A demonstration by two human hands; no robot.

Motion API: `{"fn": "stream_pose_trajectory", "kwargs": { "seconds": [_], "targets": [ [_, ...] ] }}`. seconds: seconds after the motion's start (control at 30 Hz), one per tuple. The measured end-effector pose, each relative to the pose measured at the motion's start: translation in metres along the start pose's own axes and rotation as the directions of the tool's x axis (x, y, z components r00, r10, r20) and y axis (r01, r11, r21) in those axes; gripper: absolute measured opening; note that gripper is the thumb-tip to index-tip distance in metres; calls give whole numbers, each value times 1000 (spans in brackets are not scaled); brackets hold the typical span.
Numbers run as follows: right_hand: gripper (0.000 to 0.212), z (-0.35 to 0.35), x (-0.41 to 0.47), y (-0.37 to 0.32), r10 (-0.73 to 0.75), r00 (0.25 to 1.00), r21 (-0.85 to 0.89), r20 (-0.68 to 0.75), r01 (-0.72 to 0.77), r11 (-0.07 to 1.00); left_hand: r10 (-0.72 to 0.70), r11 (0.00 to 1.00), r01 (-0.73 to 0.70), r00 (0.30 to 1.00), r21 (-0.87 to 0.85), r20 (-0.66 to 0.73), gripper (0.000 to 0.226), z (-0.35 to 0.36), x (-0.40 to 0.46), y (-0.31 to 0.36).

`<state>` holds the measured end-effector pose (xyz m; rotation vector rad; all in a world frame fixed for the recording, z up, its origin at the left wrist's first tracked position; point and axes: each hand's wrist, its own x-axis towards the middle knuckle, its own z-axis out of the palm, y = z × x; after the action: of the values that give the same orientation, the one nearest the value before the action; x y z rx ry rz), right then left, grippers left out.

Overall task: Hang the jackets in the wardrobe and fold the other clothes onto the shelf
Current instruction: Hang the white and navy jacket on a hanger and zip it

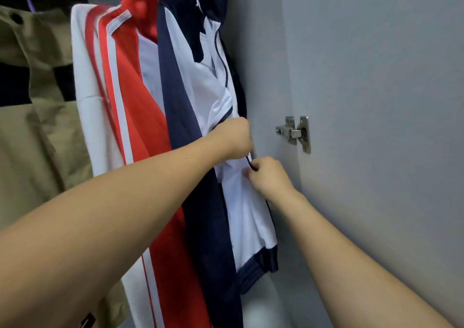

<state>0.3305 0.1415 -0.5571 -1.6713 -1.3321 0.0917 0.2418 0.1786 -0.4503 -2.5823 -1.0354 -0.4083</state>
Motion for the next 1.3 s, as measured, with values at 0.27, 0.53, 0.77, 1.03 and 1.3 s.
{"fn": "stream_pose_trajectory", "kwargs": {
  "seconds": [0.27,0.53,0.77,1.03,1.3],
  "targets": [
    [21,-2,14,-3,326,928,-340,181,-252,906,196,866,-48,949,498,-248,23,-52,15,11],
    [35,-52,69,-84,-65,994,10,-93,66,998,329,598,-171,943,783,-46,21,-108,52,-23],
    [20,-55,83,-92,128,990,-327,65,-100,940,339,526,11,914,851,-222,16,-147,72,-45],
    [21,-67,105,-134,291,878,-701,381,69,709,235,630,137,905,764,-356,13,-226,98,-71],
    [17,-89,123,-158,178,943,-278,280,-98,956,82,996,-72,958,46,-275,10,-255,122,-94]
  ]
}}
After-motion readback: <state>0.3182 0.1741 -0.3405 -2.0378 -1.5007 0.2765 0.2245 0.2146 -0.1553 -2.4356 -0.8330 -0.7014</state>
